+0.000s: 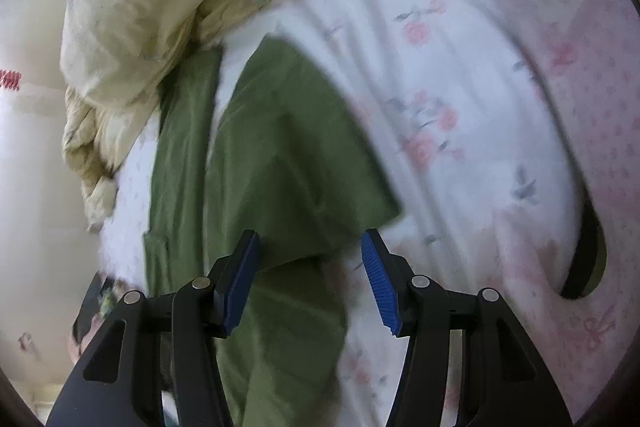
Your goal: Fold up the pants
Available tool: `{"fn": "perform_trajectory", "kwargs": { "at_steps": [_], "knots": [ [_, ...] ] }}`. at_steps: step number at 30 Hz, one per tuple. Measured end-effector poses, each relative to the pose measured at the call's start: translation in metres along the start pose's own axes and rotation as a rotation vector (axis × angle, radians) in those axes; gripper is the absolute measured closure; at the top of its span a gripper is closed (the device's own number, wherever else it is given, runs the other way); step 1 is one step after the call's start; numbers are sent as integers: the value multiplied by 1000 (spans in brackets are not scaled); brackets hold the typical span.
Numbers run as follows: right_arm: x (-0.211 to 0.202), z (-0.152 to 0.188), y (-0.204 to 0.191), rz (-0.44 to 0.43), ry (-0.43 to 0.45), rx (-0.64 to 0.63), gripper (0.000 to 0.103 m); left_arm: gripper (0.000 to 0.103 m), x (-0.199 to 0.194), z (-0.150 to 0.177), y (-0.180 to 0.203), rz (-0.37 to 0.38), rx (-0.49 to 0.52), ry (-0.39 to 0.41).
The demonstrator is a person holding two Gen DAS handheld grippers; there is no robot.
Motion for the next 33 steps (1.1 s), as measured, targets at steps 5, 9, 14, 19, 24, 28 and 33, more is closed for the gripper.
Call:
{"fn": "perform_trajectory", "kwargs": {
  "at_steps": [5,9,14,19,24,28,33],
  "knots": [
    [19,-13,15,54,9,24,56,103,1,0,0,-2,0,0],
    [26,-16,13,74,13,6,98,103,1,1,-1,-2,1,1],
    [-15,-23,-16,29,178,-113,103,103,4,1,-3,-8,-7,-3],
    [-60,-50,-41,-21,315,-147,103,103,8,0,-5,-16,-14,-13],
    [-69,-59,-57,-22,340,-190,103,103,7,-2,-4,-16,-19,-16],
    [-70,-64,-71,-1,365,-240,103,103,5,-4,-5,-5,-25,-16],
    [-77,-80,-109,-34,411,-275,103,103,-2,-18,-12,26,-67,-21]
  ]
}}
Point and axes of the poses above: each gripper's, at about its wrist camera, not at the fingertips, and x roughly the way its jaws point, y to its right, z to its underside, the point moved 1 cm from there along x, roughly the way its jaws point, and after that the axes turned 3 degrees about -x, right-handed, at the moved point
